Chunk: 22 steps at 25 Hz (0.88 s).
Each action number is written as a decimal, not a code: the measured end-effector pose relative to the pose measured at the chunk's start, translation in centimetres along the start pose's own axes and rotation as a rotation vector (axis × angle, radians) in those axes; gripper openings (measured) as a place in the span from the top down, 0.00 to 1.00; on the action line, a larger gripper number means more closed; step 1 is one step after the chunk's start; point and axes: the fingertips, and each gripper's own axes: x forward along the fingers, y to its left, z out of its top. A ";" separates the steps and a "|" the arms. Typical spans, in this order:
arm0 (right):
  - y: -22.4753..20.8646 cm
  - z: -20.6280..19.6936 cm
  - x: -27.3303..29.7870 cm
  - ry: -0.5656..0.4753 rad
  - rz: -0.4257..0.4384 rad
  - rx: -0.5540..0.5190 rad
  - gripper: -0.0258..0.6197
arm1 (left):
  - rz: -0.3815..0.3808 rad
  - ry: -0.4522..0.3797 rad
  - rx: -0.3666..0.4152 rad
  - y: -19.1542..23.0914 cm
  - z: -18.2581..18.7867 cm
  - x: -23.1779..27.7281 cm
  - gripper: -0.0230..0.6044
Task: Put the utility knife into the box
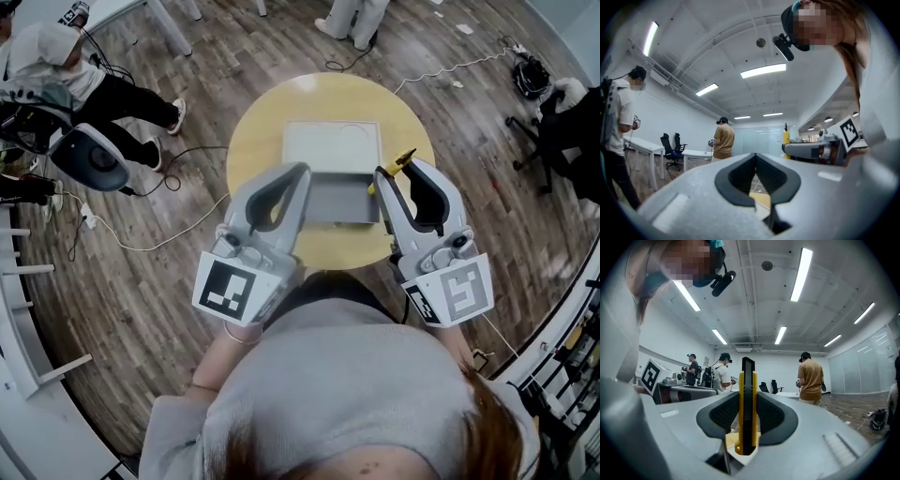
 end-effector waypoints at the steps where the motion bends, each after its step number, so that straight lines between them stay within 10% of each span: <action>1: 0.7 -0.4 -0.1 0.004 0.010 -0.008 0.77 | 0.010 -0.005 0.001 0.1 -0.2 -0.8 0.97; 22: 1.4 -16.2 6.1 0.409 0.379 -0.277 0.78 | 0.189 0.075 -0.080 4.6 -2.9 -1.9 0.97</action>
